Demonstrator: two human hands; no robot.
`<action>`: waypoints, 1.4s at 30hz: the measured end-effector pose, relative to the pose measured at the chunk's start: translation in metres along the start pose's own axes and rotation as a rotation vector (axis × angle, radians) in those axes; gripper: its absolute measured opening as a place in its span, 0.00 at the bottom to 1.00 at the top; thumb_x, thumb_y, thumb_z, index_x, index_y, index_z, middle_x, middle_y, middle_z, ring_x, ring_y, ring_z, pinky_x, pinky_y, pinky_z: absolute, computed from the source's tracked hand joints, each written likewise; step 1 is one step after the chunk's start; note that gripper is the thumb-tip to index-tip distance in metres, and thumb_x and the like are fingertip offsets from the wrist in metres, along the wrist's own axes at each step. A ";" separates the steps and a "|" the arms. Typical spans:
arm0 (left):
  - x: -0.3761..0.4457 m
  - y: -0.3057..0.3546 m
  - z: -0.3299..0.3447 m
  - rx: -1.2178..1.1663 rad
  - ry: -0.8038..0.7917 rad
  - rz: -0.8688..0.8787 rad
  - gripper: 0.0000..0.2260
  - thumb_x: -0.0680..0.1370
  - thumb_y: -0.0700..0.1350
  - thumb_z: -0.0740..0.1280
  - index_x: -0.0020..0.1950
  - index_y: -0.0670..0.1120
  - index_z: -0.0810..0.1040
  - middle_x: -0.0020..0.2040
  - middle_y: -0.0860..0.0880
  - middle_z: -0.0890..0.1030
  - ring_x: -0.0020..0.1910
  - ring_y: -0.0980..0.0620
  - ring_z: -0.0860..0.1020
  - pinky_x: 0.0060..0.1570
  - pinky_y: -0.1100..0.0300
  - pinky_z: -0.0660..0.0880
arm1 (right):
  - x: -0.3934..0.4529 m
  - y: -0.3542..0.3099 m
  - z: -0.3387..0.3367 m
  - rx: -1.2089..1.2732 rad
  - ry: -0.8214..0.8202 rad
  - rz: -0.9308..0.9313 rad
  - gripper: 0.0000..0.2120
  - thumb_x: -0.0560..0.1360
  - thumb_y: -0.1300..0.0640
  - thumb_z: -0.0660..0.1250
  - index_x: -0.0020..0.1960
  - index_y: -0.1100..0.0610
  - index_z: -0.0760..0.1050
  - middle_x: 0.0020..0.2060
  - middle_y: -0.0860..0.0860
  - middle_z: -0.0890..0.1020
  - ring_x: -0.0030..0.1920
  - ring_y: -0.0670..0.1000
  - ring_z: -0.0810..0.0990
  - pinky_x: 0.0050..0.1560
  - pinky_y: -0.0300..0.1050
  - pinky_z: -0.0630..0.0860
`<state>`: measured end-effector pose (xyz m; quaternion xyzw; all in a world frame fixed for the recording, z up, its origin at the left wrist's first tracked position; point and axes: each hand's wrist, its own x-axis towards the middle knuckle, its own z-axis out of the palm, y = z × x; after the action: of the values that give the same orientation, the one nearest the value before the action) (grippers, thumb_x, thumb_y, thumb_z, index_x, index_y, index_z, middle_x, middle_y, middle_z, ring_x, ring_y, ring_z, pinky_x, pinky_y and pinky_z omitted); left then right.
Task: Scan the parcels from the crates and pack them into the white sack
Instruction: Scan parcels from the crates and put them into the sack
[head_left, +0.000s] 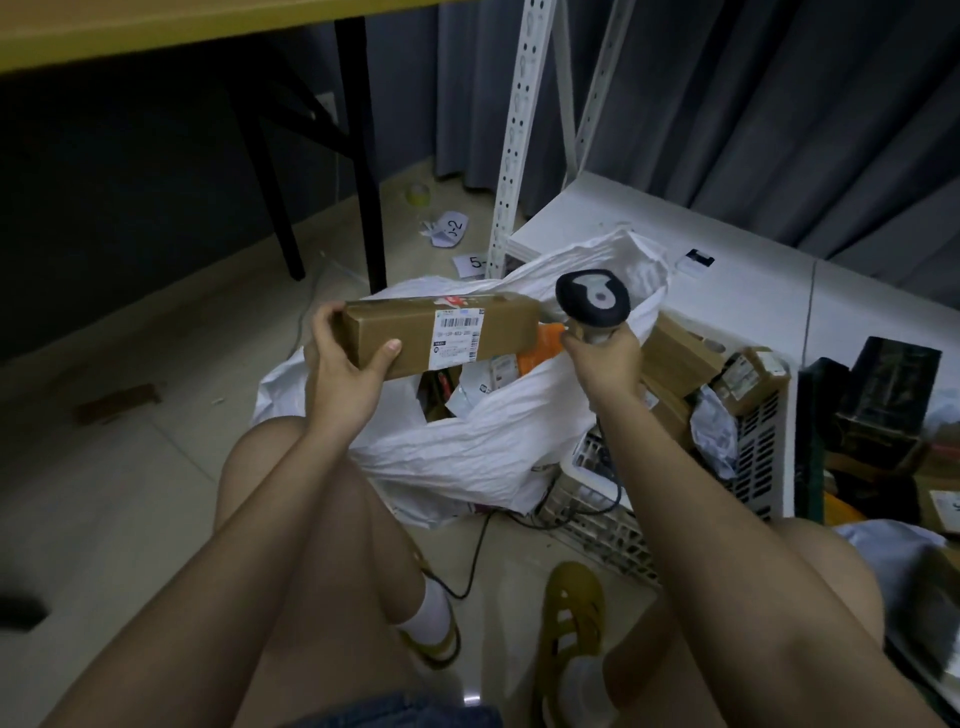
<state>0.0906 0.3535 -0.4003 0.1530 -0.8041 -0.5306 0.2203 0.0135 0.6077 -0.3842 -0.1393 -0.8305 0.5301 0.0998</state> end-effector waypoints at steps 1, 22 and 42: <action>-0.001 0.000 0.002 0.009 0.000 -0.013 0.29 0.73 0.51 0.72 0.68 0.53 0.60 0.66 0.46 0.68 0.58 0.52 0.70 0.58 0.56 0.70 | 0.005 0.004 0.005 -0.084 -0.002 -0.031 0.19 0.70 0.52 0.75 0.55 0.59 0.76 0.54 0.56 0.80 0.53 0.55 0.79 0.49 0.45 0.74; 0.002 0.011 0.035 0.141 -0.088 0.047 0.31 0.72 0.54 0.72 0.69 0.58 0.59 0.66 0.47 0.65 0.54 0.51 0.72 0.49 0.56 0.70 | 0.004 0.031 -0.029 0.379 0.308 0.212 0.25 0.71 0.63 0.75 0.66 0.64 0.74 0.60 0.54 0.79 0.61 0.52 0.77 0.60 0.46 0.74; 0.044 0.010 0.151 0.518 -0.816 0.097 0.30 0.81 0.53 0.59 0.78 0.57 0.46 0.77 0.42 0.38 0.77 0.43 0.51 0.71 0.55 0.56 | 0.009 0.045 -0.046 0.378 0.237 0.252 0.26 0.70 0.66 0.74 0.67 0.65 0.72 0.58 0.55 0.79 0.59 0.53 0.77 0.60 0.48 0.73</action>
<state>-0.0254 0.4546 -0.4341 -0.0556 -0.9366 -0.3190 -0.1340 0.0252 0.6680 -0.4053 -0.2815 -0.6754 0.6640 0.1537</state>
